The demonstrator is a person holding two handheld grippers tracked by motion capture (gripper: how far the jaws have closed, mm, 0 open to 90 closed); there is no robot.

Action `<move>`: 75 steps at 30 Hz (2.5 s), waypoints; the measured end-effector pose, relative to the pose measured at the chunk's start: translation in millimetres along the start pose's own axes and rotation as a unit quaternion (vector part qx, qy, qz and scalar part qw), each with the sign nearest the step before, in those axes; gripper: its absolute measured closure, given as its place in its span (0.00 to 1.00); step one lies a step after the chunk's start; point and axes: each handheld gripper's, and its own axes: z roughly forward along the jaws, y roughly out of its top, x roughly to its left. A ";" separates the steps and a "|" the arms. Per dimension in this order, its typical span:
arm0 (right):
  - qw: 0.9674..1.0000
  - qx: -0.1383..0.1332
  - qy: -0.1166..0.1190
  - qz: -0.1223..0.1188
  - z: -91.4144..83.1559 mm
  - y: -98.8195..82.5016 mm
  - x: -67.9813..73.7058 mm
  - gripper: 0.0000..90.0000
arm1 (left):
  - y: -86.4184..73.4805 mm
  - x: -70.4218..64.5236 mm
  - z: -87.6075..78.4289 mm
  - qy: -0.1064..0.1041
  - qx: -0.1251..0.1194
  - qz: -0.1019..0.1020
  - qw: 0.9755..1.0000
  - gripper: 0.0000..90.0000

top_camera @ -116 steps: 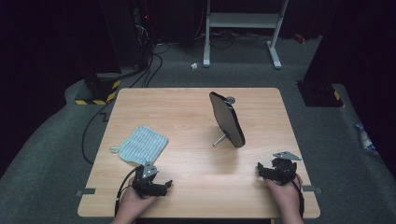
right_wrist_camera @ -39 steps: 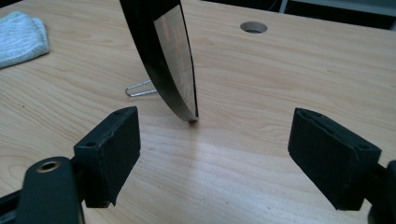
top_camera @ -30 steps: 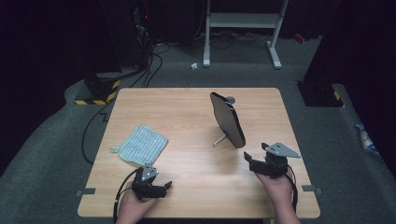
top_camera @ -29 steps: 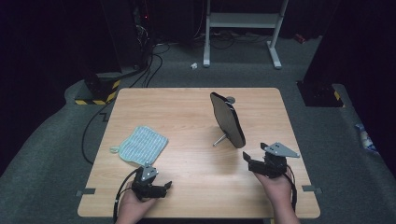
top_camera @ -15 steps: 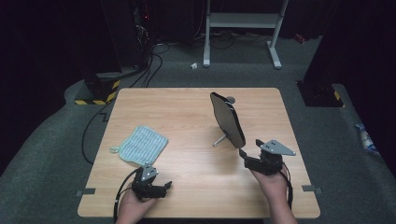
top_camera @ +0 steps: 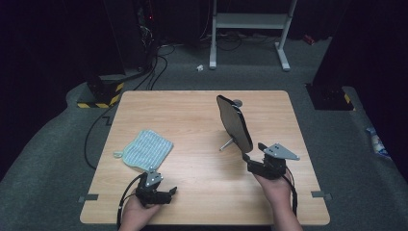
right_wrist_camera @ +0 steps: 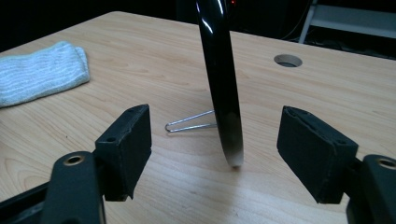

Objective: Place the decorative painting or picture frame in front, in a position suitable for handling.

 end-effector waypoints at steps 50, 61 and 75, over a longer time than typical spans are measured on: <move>0.999 -0.028 0.044 0.000 -11.9 -2.5 11.9 0.67 | 0.0 0.1 -0.1 0.000 0.000 0.000 1.000 0.16; 0.999 -0.034 0.002 0.016 -21.4 -4.9 -3.4 0.82 | 0.0 0.0 -0.1 0.000 0.000 0.000 1.000 0.16; 1.000 -0.005 0.004 0.011 -1.9 -10.8 -3.0 0.78 | 0.0 0.1 -0.3 0.001 0.001 0.001 1.000 0.16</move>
